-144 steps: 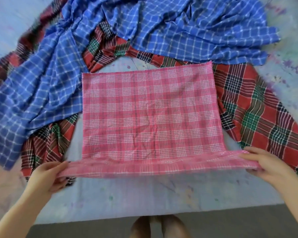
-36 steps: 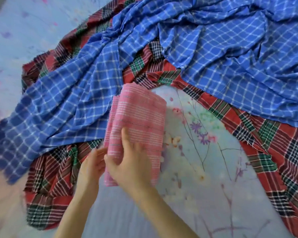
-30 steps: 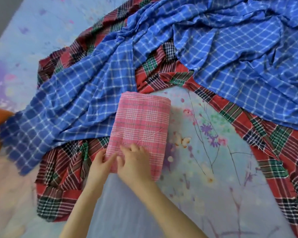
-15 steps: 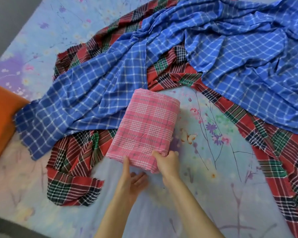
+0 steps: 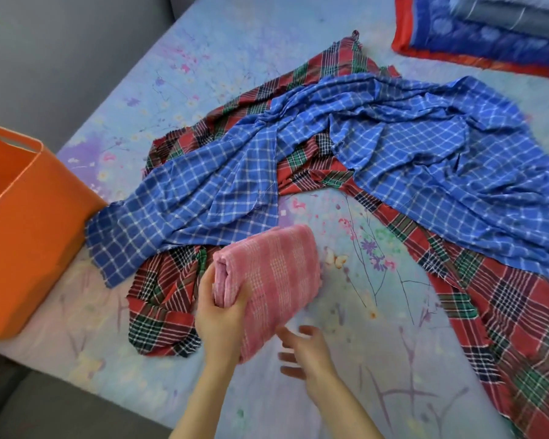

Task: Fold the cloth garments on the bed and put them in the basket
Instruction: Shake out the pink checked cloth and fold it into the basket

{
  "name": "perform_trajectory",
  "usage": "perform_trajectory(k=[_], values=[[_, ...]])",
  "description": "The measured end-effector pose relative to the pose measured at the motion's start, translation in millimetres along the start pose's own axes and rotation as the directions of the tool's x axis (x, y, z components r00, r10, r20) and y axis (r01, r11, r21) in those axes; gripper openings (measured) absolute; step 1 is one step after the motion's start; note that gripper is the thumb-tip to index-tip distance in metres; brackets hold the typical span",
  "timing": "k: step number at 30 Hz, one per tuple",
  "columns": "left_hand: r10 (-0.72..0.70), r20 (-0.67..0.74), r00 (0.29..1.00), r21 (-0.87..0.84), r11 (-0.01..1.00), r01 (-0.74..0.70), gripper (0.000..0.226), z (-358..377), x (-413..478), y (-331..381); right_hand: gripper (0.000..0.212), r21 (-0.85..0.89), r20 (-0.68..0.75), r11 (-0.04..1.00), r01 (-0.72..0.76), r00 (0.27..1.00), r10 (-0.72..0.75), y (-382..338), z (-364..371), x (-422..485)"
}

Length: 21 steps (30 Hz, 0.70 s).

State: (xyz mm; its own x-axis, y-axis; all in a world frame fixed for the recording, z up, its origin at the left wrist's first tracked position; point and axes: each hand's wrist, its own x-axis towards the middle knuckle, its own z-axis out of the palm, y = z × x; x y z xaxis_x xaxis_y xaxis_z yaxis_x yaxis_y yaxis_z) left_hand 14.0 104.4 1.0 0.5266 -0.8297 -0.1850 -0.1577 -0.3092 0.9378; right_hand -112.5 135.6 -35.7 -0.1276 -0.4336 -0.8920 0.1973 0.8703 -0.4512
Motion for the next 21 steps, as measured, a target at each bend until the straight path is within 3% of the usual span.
perform_trajectory(k=[2, 5, 7, 11, 13, 17, 21], values=[[0.268, 0.041, 0.963, 0.185, 0.945, -0.271, 0.051, -7.7, -5.7, 24.2, 0.056, -0.031, -0.051, 0.996, 0.087, 0.995, -0.088, -6.6, -12.0, -12.3], [0.570, 0.243, 0.785, 0.391, 0.683, -0.617, 0.052, -27.5, -12.8, 59.4, 0.069, -0.046, -0.056, 0.981, 0.191, 0.980, -0.193, -21.9, -23.6, -29.6], [0.647, 0.326, 0.689, 0.408, 0.561, -0.720, 0.057, -44.4, -16.7, 78.6, 0.083, -0.049, -0.023, 0.973, 0.224, 0.974, -0.225, -34.1, -26.9, -42.4], [0.724, 0.316, 0.613, 0.341, 0.516, -0.786, 0.057, -92.5, -17.4, 129.3, 0.106, -0.024, 0.126, 0.949, 0.313, 0.943, -0.308, -61.9, -13.7, -74.0], [0.710, 0.291, 0.641, 0.275, 0.579, -0.767, 0.054, -122.4, -11.8, 155.4, 0.105, 0.032, 0.200, 0.928, 0.371, 0.907, -0.370, -75.0, -1.1, -89.0], [0.501, 0.284, 0.817, 0.115, 0.829, -0.548, 0.055, -185.5, 11.9, 207.5, 0.103, 0.098, 0.464, 0.941, 0.323, 0.822, -0.330, -90.8, 30.1, -100.1], [0.435, 0.325, 0.840, 0.032, 0.882, -0.470, 0.051, -248.6, 59.9, 231.1, 0.109, 0.294, 0.654, 0.940, 0.175, 0.680, -0.331, -105.4, 94.6, -101.4]])
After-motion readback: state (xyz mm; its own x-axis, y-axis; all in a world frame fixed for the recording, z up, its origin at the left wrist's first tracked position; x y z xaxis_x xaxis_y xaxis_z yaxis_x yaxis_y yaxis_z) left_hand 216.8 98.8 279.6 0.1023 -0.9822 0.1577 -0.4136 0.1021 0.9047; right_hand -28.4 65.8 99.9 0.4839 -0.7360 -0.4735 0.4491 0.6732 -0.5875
